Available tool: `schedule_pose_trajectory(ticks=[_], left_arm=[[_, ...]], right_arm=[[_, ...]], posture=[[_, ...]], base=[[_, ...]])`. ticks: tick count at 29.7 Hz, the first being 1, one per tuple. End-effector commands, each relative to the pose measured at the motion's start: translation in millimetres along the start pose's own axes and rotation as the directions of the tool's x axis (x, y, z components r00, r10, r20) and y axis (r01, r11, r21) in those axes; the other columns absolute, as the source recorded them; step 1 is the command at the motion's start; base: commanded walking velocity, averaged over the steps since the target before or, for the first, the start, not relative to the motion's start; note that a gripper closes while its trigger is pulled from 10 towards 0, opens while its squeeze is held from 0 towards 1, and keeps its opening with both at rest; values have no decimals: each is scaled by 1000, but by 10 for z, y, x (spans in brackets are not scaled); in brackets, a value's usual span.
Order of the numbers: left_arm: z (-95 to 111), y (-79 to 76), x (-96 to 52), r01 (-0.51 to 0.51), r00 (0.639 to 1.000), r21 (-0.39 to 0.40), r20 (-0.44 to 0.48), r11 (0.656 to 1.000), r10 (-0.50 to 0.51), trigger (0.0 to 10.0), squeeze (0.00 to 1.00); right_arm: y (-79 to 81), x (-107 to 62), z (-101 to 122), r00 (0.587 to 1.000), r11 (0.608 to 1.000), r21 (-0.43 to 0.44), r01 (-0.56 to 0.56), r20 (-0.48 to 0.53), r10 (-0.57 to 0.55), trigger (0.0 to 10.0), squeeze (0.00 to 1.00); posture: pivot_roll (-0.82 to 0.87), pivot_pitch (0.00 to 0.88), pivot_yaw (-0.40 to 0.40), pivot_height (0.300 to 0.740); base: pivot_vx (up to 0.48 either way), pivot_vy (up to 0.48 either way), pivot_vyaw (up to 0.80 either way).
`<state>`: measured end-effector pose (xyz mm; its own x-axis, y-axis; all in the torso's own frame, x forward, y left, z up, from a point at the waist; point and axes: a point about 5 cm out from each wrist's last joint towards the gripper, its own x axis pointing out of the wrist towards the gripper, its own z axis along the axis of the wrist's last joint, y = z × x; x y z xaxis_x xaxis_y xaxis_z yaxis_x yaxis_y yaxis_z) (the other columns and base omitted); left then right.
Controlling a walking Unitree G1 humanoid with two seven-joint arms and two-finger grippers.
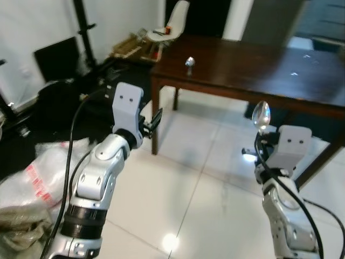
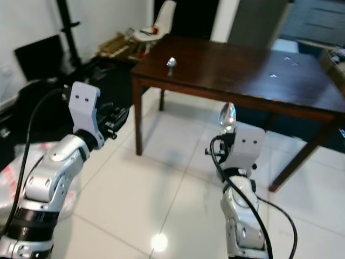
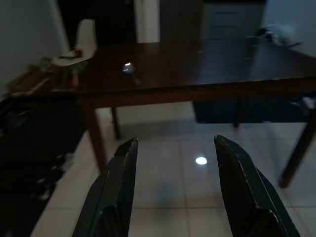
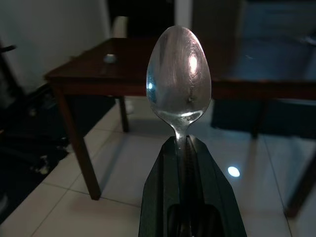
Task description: Setting the table
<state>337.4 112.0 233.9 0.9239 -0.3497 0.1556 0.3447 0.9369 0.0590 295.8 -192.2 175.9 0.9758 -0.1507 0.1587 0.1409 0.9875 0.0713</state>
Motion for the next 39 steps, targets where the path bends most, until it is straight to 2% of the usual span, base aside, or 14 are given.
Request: schedule_pose_trajectory(ticks=[1, 4, 6, 18, 32, 37, 38, 39], left_arm=[[5, 13, -11, -3, 1000, -7, 13, 1000, 3, 10000, 0], [35, 26, -6, -18, 999, 27, 46, 999, 17, 10000, 0], [74, 10, 11, -42, 994, 111, 100, 993, 31, 10000, 0], [135, -52, 40, -28, 989, 95, 146, 995, 14, 10000, 0], [118, -70, 50, -20, 988, 99, 153, 995, 4, 10000, 0], [114, -68, 53, -21, 988, 100, 152, 995, 5, 10000, 0], [105, -44, 53, -43, 989, 102, 148, 994, 28, 10000, 0], [105, -44, 53, -43, 989, 102, 148, 994, 28, 10000, 0]], right_arm=[[-19, -4, -30, 1000, 999, 50, 20, -25, -19, 10000, 0], [-43, 9, -26, 999, 994, 97, 39, -30, -37, 10000, 0], [-46, 26, 1, 999, 994, 102, 38, -16, -36, 10000, 0], [-28, 15, -2, 999, 994, 101, 34, -17, -32, 10000, 0], [-46, 12, -11, 999, 994, 98, 47, -23, -45, 10000, 0], [-52, 15, -6, 999, 995, 84, 45, -21, -44, 10000, 0], [-22, 30, 5, 1000, 999, 39, 4, -21, -3, 10000, 0], [-22, 30, 5, 1000, 999, 39, 4, -21, -3, 10000, 0]], posture=[[-106, 0, 63, 740], [-105, 0, 63, 740], [-106, 0, 63, 740], [-110, 0, 66, 740], [-111, 0, 71, 740], [-111, 0, 71, 740], [-112, 0, 72, 740], [-112, 0, 72, 740]], base=[[0, 0, -800], [0, 0, -800], [441, 0, -597], [480, 0, 0], [480, 0, -800], [480, 0, 0], [480, 0, 0], [480, 0, 0]])
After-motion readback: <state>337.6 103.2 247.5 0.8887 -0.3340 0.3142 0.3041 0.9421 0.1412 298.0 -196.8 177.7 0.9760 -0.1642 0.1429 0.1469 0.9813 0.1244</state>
